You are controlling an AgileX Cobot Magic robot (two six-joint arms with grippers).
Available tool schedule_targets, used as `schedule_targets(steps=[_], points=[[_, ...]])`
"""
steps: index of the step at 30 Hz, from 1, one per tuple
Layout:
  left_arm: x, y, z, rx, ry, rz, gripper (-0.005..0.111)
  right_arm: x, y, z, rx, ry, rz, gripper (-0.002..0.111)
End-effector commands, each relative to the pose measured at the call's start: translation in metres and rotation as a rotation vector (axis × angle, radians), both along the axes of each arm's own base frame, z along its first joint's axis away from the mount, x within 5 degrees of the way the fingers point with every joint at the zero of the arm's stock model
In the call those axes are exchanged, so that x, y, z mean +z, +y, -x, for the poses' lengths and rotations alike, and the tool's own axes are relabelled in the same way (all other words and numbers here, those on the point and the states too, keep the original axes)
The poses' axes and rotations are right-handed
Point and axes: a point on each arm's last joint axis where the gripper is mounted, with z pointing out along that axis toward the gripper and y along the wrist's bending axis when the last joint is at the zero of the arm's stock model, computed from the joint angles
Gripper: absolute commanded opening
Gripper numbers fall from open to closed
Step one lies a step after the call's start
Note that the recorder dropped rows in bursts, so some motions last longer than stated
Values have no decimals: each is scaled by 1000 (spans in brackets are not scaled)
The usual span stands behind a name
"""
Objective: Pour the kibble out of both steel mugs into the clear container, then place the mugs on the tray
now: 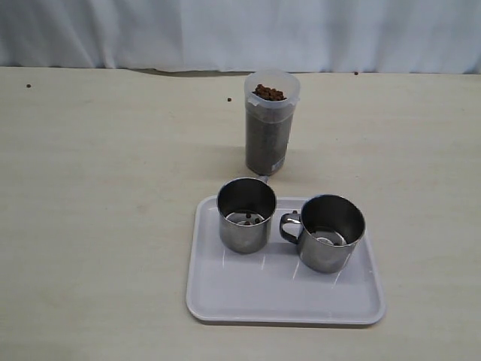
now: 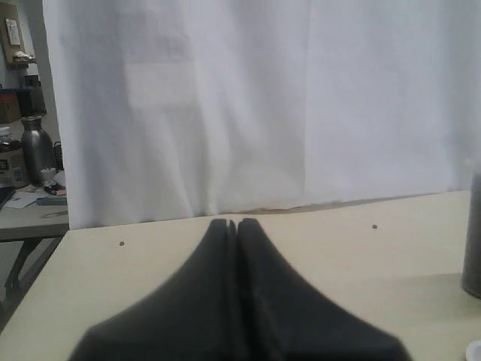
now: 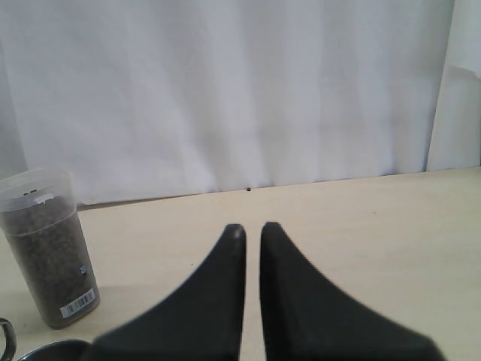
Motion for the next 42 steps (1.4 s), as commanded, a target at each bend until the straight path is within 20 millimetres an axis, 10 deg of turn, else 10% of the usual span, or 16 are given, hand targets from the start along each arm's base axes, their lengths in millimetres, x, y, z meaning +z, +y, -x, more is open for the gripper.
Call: schedule_targets(steps=[1,42], points=[[0,0,0,0,-15,4,0,0,0,0,-2,-8,-4,5],[0,0,0,1,-6,-5,0,1,4,1,67,-33,66,5]])
